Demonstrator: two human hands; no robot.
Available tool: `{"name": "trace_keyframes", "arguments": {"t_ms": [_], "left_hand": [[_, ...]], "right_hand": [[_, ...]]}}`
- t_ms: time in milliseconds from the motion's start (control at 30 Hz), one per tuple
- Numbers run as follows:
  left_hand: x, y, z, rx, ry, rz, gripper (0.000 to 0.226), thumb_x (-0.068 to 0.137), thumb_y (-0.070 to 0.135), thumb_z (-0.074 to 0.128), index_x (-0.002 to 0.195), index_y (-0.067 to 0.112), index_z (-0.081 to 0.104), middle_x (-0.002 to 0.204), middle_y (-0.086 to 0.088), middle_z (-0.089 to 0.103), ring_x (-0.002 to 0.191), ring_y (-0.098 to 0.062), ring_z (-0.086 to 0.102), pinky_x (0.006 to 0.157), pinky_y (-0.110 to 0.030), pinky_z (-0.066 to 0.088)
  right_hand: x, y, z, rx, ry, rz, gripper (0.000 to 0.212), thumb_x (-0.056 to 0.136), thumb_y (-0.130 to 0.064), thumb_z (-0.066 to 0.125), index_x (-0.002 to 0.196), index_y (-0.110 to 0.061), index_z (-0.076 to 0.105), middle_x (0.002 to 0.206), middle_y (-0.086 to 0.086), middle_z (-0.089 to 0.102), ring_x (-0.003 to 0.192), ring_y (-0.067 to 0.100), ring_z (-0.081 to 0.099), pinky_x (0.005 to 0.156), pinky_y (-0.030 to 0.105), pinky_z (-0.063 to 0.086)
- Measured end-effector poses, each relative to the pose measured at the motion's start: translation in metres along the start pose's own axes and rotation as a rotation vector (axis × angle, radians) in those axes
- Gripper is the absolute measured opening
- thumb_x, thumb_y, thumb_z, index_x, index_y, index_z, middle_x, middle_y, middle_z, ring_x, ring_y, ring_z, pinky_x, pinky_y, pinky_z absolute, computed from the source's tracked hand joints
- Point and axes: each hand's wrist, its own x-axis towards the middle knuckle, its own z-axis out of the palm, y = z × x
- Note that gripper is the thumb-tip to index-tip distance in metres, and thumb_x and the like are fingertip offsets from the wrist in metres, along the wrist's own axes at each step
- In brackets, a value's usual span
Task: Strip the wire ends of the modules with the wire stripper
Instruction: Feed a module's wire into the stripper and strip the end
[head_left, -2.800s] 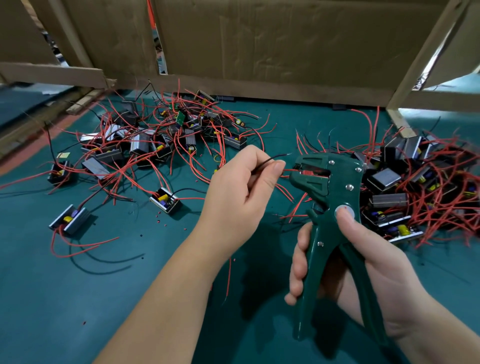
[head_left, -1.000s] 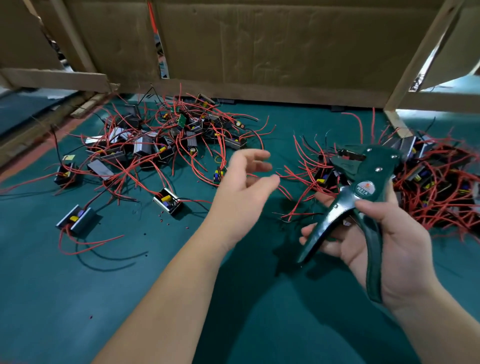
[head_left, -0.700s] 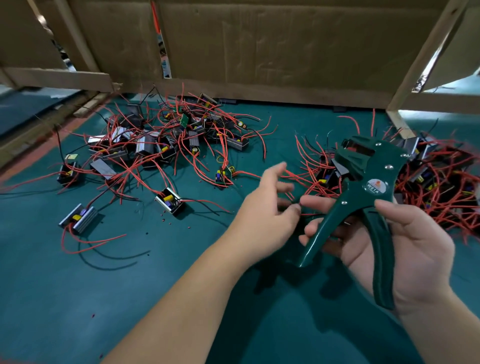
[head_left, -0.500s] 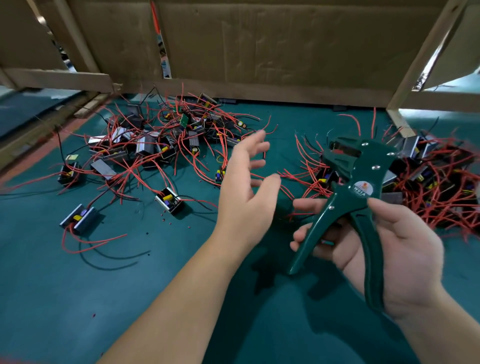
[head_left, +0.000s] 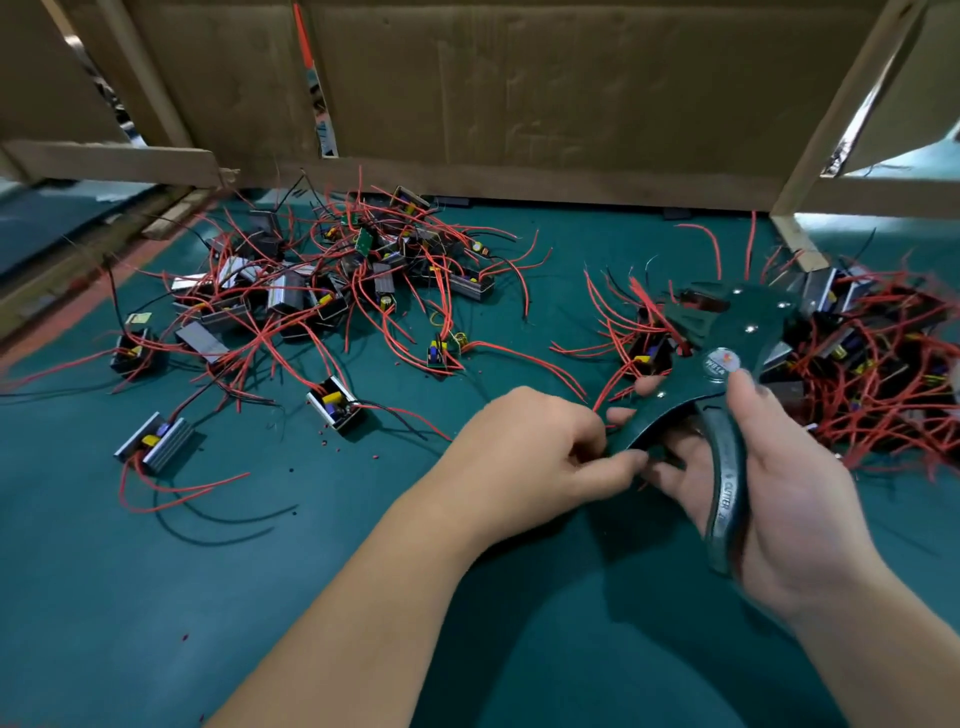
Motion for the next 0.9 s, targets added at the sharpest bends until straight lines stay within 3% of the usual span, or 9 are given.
{"name": "trace_keyframes", "arguments": {"t_ms": [67,233,367,433,500,633,733,833,900], "left_hand": [[-0.001,0.003,0.000,0.012,0.064,0.039,0.041,0.078,0.048,0.056,0.052,0.020,0.040,0.047,-0.004,0.036,0.052,-0.023,0.028,0.048,-0.029,0.025],[0.000,0.001,-0.006,0.017,0.200,0.111,0.039,0.076,0.032,0.066,0.055,0.025,0.034,0.048,0.002,0.028,0.051,-0.016,0.023,0.046,-0.028,0.024],[-0.001,0.002,-0.005,0.077,0.121,0.089,0.039,0.078,0.041,0.059,0.054,0.021,0.037,0.048,-0.001,0.033,0.052,-0.024,0.030,0.048,-0.032,0.033],[-0.002,0.004,-0.002,0.102,0.099,0.088,0.045,0.080,0.052,0.053,0.055,0.018,0.040,0.049,-0.001,0.035,0.053,-0.025,0.032,0.048,-0.033,0.036],[-0.004,0.006,-0.007,0.077,0.108,0.121,0.056,0.084,0.063,0.044,0.057,0.014,0.045,0.050,0.000,0.038,0.052,-0.023,0.038,0.049,-0.035,0.038],[-0.008,0.005,-0.031,-0.214,0.460,0.140,0.052,0.097,0.039,0.033,0.063,0.007,0.056,0.059,-0.001,0.051,0.060,-0.020,0.049,0.058,-0.037,0.041],[-0.008,-0.017,-0.055,0.002,0.726,-0.193,0.043,0.094,0.027,0.030,0.080,0.013,0.068,0.081,-0.001,0.059,0.084,-0.021,0.053,0.078,-0.034,0.041],[-0.014,-0.050,-0.077,0.083,0.504,-0.675,0.031,0.078,0.019,0.035,0.083,0.027,0.065,0.106,-0.010,0.059,0.094,-0.027,0.052,0.089,-0.037,0.044],[-0.021,-0.059,-0.083,0.123,0.332,-0.798,0.035,0.075,0.002,0.039,0.075,0.031,0.058,0.108,-0.010,0.055,0.084,-0.031,0.052,0.075,-0.037,0.046]], "right_hand": [[0.000,-0.001,0.003,0.048,-0.075,0.005,0.037,0.091,-0.033,0.041,0.125,-0.019,0.047,0.117,0.012,0.064,0.106,0.034,0.061,0.081,0.043,0.056],[0.001,0.000,0.002,0.122,-0.199,0.145,0.052,0.093,-0.031,0.039,0.140,-0.010,0.044,0.137,0.010,0.054,0.126,0.027,0.052,0.101,0.048,0.042],[0.001,-0.001,0.001,0.194,-0.169,0.252,0.042,0.087,-0.039,0.047,0.107,-0.013,0.072,0.117,0.015,0.065,0.109,0.027,0.063,0.090,0.045,0.052],[0.001,-0.003,0.001,0.187,-0.140,0.270,0.038,0.087,-0.043,0.046,0.100,-0.017,0.070,0.100,0.012,0.066,0.090,0.024,0.066,0.082,0.037,0.055],[0.001,-0.002,0.002,0.183,-0.137,0.241,0.037,0.087,-0.045,0.047,0.106,-0.018,0.064,0.100,0.012,0.062,0.089,0.025,0.063,0.087,0.037,0.050],[0.002,0.002,0.001,0.136,-0.117,0.060,0.045,0.076,-0.045,0.067,0.111,-0.017,0.057,0.101,0.016,0.060,0.097,0.033,0.060,0.092,0.054,0.049],[0.003,0.002,-0.002,0.161,-0.152,0.043,0.060,0.067,-0.044,0.080,0.117,-0.021,0.054,0.094,0.012,0.061,0.088,0.031,0.062,0.087,0.054,0.051],[0.003,0.002,-0.002,0.150,-0.160,0.063,0.065,0.066,-0.046,0.081,0.119,-0.022,0.054,0.094,0.012,0.061,0.089,0.031,0.061,0.088,0.054,0.050],[0.003,0.003,-0.001,0.153,-0.160,0.074,0.057,0.071,-0.045,0.074,0.118,-0.022,0.054,0.093,0.012,0.061,0.088,0.032,0.061,0.086,0.053,0.052]]}}
